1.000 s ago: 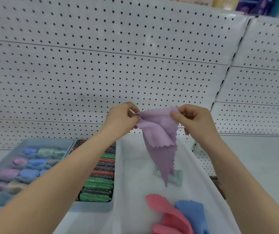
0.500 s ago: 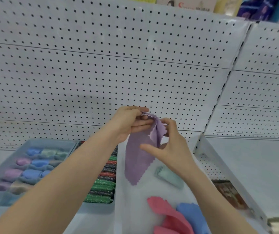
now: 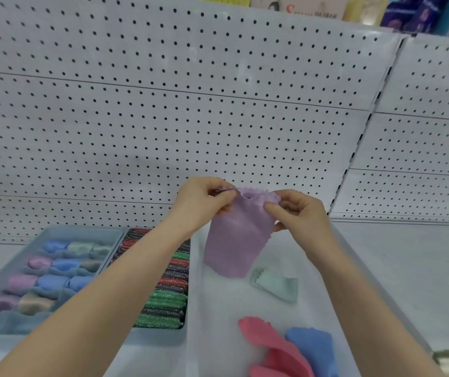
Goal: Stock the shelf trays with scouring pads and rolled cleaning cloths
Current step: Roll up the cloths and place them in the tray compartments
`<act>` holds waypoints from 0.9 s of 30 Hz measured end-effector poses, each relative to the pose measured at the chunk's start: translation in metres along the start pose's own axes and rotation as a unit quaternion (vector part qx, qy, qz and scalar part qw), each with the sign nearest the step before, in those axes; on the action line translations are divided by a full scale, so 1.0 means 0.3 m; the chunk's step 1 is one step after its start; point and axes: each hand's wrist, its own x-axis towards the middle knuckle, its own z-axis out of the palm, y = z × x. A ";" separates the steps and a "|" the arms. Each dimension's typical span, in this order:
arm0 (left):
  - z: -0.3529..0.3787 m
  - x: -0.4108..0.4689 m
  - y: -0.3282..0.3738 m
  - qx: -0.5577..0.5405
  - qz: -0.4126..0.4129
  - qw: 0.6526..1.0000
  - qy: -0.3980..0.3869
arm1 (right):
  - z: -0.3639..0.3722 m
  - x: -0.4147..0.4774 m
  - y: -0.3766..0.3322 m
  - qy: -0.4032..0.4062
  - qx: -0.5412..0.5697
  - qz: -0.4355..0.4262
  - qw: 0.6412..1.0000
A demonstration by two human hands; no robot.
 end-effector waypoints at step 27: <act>-0.022 -0.042 0.029 -0.020 0.073 0.996 -0.035 | -0.092 -0.018 -0.078 -0.028 0.062 -0.017 0.997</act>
